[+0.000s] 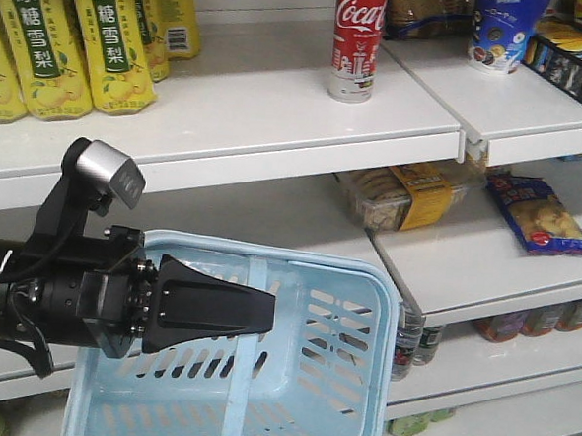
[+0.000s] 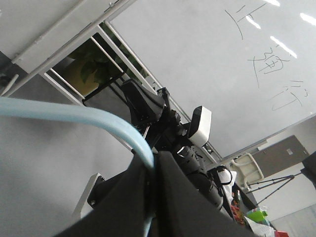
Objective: Place coke in basket with both arms
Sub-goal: 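Drive the base toward the shelf holding the red Coca-Cola bottle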
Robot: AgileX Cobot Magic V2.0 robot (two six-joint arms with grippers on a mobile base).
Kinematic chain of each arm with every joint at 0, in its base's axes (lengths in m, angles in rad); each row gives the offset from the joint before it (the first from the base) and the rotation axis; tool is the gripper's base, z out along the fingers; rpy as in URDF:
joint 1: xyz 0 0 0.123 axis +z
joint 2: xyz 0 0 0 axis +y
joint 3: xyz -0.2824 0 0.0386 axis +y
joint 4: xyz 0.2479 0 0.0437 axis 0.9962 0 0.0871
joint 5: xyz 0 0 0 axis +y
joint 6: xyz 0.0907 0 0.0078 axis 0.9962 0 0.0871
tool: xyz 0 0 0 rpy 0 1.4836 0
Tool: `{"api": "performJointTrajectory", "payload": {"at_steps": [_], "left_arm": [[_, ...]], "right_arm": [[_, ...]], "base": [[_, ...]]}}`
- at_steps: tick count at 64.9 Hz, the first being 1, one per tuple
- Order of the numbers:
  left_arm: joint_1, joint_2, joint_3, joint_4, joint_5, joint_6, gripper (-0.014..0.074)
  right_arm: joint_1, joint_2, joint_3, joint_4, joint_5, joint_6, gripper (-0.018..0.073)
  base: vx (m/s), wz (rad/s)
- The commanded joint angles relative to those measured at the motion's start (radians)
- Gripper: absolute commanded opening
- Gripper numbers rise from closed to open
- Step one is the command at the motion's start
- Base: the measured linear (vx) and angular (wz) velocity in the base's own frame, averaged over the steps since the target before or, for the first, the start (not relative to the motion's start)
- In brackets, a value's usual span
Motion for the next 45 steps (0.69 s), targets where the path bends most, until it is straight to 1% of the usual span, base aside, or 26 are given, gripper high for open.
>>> {"api": "performJointTrajectory", "payload": {"at_steps": [1, 45], "left_arm": [[-0.006, -0.03, -0.024, -0.085, -0.2, 0.001, -0.0007], [-0.006, -0.03, -0.024, -0.085, -0.2, 0.001, -0.0007]], "right_arm": [[-0.008, -0.01, 0.013, -0.007, -0.073, -0.008, -0.0009], [-0.008, -0.01, 0.013, -0.007, -0.073, -0.008, -0.0009]], "base": [[0.05, 0.26], [0.04, 0.24]]}}
